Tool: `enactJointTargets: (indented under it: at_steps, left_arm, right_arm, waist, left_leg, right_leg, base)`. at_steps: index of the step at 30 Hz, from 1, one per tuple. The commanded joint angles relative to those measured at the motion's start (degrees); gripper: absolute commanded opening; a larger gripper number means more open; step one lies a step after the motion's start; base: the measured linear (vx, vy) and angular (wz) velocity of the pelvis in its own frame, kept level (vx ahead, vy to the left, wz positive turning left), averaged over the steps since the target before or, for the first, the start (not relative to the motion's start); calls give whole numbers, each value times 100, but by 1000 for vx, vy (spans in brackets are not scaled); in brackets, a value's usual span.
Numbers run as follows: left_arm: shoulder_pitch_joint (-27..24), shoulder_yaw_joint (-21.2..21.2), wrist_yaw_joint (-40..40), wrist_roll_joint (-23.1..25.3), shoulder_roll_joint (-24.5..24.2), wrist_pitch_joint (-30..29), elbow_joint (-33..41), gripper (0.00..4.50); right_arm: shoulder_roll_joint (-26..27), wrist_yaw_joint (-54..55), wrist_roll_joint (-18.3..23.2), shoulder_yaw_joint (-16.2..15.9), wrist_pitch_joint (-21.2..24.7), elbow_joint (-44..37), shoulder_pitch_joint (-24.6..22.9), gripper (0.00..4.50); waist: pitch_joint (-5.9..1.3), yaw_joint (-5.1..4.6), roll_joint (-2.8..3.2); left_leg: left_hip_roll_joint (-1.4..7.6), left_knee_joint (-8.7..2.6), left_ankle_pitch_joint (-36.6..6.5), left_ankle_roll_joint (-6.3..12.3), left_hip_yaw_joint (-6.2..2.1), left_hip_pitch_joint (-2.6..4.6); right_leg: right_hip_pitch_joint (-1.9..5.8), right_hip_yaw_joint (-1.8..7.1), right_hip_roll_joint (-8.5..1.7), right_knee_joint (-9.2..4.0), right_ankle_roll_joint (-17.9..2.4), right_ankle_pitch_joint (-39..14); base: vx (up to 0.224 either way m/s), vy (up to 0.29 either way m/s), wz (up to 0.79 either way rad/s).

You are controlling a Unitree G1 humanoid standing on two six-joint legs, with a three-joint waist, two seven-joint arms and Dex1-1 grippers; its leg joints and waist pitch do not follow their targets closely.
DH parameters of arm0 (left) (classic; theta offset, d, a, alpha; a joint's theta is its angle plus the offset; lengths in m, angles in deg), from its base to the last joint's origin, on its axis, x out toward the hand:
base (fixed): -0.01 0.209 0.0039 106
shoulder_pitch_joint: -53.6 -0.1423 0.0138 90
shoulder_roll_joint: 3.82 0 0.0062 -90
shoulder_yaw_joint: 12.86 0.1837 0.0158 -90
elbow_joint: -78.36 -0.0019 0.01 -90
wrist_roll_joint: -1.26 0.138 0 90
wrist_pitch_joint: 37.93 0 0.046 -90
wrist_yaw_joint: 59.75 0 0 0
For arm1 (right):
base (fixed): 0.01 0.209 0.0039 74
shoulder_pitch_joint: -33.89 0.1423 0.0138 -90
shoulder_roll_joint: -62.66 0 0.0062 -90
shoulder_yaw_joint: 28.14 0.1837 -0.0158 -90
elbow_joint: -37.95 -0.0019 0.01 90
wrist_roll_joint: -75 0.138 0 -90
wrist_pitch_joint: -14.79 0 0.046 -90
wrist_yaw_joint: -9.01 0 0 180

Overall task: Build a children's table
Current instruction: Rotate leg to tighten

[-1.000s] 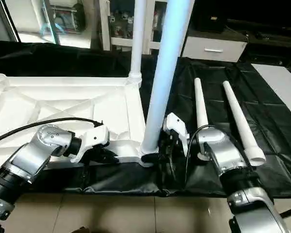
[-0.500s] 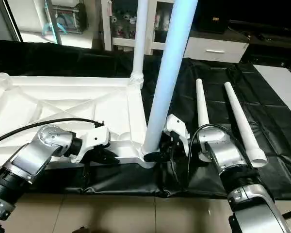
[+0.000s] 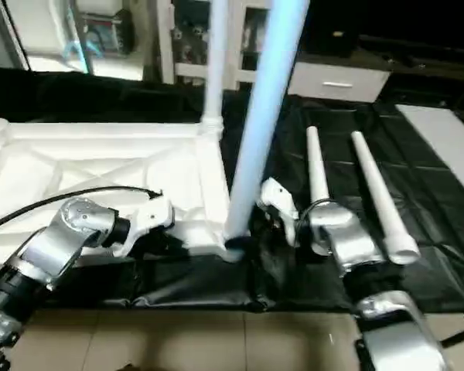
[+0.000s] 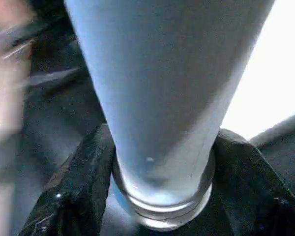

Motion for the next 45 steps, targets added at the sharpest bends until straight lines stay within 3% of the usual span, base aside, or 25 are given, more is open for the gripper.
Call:
enactJointTargets:
  at_steps: [1, 5, 7, 9, 11, 17, 20, 24, 26, 27, 28, 30, 31, 32, 34, 35, 36, 37, 39, 40, 41, 43, 44, 45]
  left_arm:
    - [177, -173, 793, 29, 377, -421, -331, 0]
    - [572, -548, 1754, 11, 861, -779, -845, 0]
    - [855, -730, 2460, 79, 1168, -758, -1199, 0]
    - [941, -761, 2679, 131, 1266, -699, -1323, 0]
    - [1106, -822, 3049, 224, 1450, -551, -1568, 0]
    - [1243, -871, 3314, 246, 1561, -430, -1770, 0]
    - [1271, -882, 3356, 250, 1541, -366, -1865, 0]
    - [1239, -833, 3160, 293, 1464, -48, -1928, 0]
    - [1231, -813, 3113, 297, 1447, 34, -1939, 0]
    - [1217, -765, 3011, 303, 1425, 183, -1946, 0]
    - [1215, -735, 2957, 306, 1416, 263, -1955, 0]
    - [1224, -654, 2850, 331, 1404, 453, -1995, 0]
    - [1228, -632, 2825, 338, 1402, 509, -2010, 0]
    - [1250, -583, 2771, 363, 1404, 636, -2065, 0]
    - [1303, -532, 2708, 388, 1427, 812, -2194, 0]
    - [1348, -484, 2653, 417, 1441, 1007, -2304, 0]
    - [1413, -433, 2614, 459, 1463, 1299, -2461, 0]
    - [1455, -432, 2621, 467, 1484, 1386, -2558, 0]
    - [1530, -383, 2588, 520, 1507, 1658, -2725, 0]
    - [1551, -368, 2571, 537, 1514, 1758, -2775, 0]
    - [1700, -351, 2565, 578, 1602, 2240, -3067, 0]
    - [1805, -368, 2650, 600, 1668, 2511, -3259, 0]
    - [1856, -352, 2685, 648, 1690, 2665, -3363, 0]
    - [1917, -335, 2769, 709, 1717, 2800, -3488, 0]
  right_arm:
    - [223, 1183, -289, 70, 209, 403, 85, 261]
    - [836, 2480, -221, 325, 498, 720, 271, 261]
    - [1389, 4051, -269, 558, 511, 1095, 473, 261]
    - [1609, 4518, -237, 648, 475, 1222, 529, 261]
    - [1977, 5085, -355, 649, 342, 1421, 617, 261]
    - [2252, 5543, -509, 668, 101, 1616, 761, 261]
    - [2238, 5592, -532, 667, -63, 1697, 809, 261]
    - [2097, 5395, -576, 686, -453, 1613, 778, 261]
    - [2053, 5294, -517, 730, -491, 1552, 757, 261]
    - [1963, 5156, -394, 829, -480, 1411, 715, 317]
    - [1920, 5115, -342, 881, -474, 1359, 702, 331]
    - [1740, 5210, -335, 942, -489, 1133, 615, 331]
    - [1687, 5247, -356, 939, -503, 1072, 586, 363]
    - [1611, 5266, -373, 941, -520, 898, 507, 372]
    - [1493, 5257, -419, 917, -516, 573, 343, 375]
    - [1417, 5248, -447, 899, -474, 314, 207, 375]
    - [1336, 5198, -457, 893, -387, -16, 31, 375]
    - [1297, 5159, -467, 885, -340, -165, -59, 375]
    - [1232, 5123, -491, 879, -240, -403, -212, 375]
    - [1217, 5115, -495, 882, -206, -471, -256, 375]
    - [1130, 5071, -523, 859, -84, -835, -531, 375]
    - [1101, 5078, -528, 856, -19, -1008, -688, 375]
    - [1098, 5089, -539, 846, 13, -1077, -759, 375]
    - [1100, 5100, -552, 830, 52, -1158, -844, 375]
  waist:
    - [-292, -68, 44]
    - [-296, -159, 62]
    - [-290, -207, 89]
    - [-303, -231, 117]
    - [-291, -227, 122]
    - [-284, -231, 133]
    - [-269, -230, 120]
    - [-269, -207, 110]
    - [-287, -182, 104]
    - [-290, -162, 98]
    - [-288, -139, 97]
    - [-301, -118, 117]
    - [-318, -132, 114]
    - [-340, -111, 106]
    - [-349, -91, 135]
    - [-337, -58, 130]
    - [-356, -66, 101]
    - [-357, -43, 139]
    - [-366, -39, 114]
    - [-369, -7, 149]
    - [-379, 16, 156]
    - [-399, 68, 136]
    - [-410, 79, 232]
    - [-433, 65, 165]
  left_leg:
    - [96, -452, -2445, -235, -87, 43]
    - [82, -428, -2775, -199, -139, 69]
    - [62, -427, -2808, -228, -139, 88]
    - [67, -442, -2848, -249, -175, 66]
    - [71, -443, -2948, -204, -157, 109]
    - [82, -498, -3096, -169, -160, 81]
    - [65, -485, -3161, -150, -141, 111]
    - [61, -481, -3066, -100, -134, 87]
    - [63, -480, -2889, -57, -118, 74]
    - [65, -481, -2758, -23, -102, 65]
    - [67, -483, -2650, 23, -88, 58]
    - [71, -498, -2421, 32, -78, 15]
    - [82, -521, -2214, 8, -96, -64]
    - [93, -522, -1977, -2, -87, -89]
    - [92, -491, -1814, 16, -33, -29]
    - [77, -473, -1798, 55, 4, -4]
    - [76, -466, -1762, 78, 7, -12]
    - [76, -464, -1690, 128, 14, -20]
    - [74, -465, -1567, 142, 7, -74]
    - [72, -446, -1526, 141, 28, -36]
    - [72, -428, -1448, 149, 40, -26]
    - [73, -400, -1249, 213, 58, -16]
    - [76, -396, -1150, 218, 44, -25]
    - [61, -373, -868, 305, 43, -86]
  right_leg:
    - [171, 167, -219, -513, -750, -3132]
    - [142, 74, -238, -641, -496, -3530]
    - [96, 49, -229, -674, -459, -3611]
    - [146, -21, -245, -708, -353, -3636]
    - [79, -9, -235, -732, -388, -3427]
    - [101, 14, -230, -716, -398, -3200]
    - [61, 16, -232, -750, -365, -3336]
    - [71, 18, -253, -769, -317, -3438]
    - [83, 42, -263, -757, -340, -3355]
    - [82, 62, -264, -742, -389, -3264]
    - [86, 75, -265, -742, -419, -3194]
    - [110, 103, -258, -705, -461, -2969]
    - [178, 108, -256, -646, -517, -2721]
    - [200, 123, -257, -604, -589, -2419]
    - [146, 154, -230, -565, -775, -2025]
    - [126, 167, -205, -590, -770, -1991]
    - [135, 175, -204, -558, -802, -1945]
    - [143, 184, -198, -555, -796, -1931]
    - [180, 181, -209, -536, -821, -1879]
    - [145, 191, -198, -556, -799, -1824]
    - [149, 204, -185, -532, -852, -1587]
    - [151, 219, -178, -454, -1011, -1134]
    - [174, 222, -185, -413, -1086, -947]
    - [235, 211, -173, -358, -1153, -582]
  base:
    - [-63, 7, -6]
    - [-30, 6, -4]
    - [0, 0, 0]
    - [0, 0, 0]
    - [0, 0, 0]
    - [0, 0, 0]
    - [0, 0, 0]
    - [0, 0, 0]
    - [0, 0, 0]
    - [0, 0, 0]
    - [0, 0, 0]
    - [0, 0, 0]
    - [0, 0, 0]
    - [0, 0, 0]
    - [0, 0, 0]
    - [0, 0, 0]
    - [0, 0, 0]
    - [0, 0, 0]
    - [0, 0, 0]
    - [51, -24, 4]
    - [51, -24, 4]
    - [60, -15, 9]
    - [61, -8, 8]
    - [53, 5, 1]
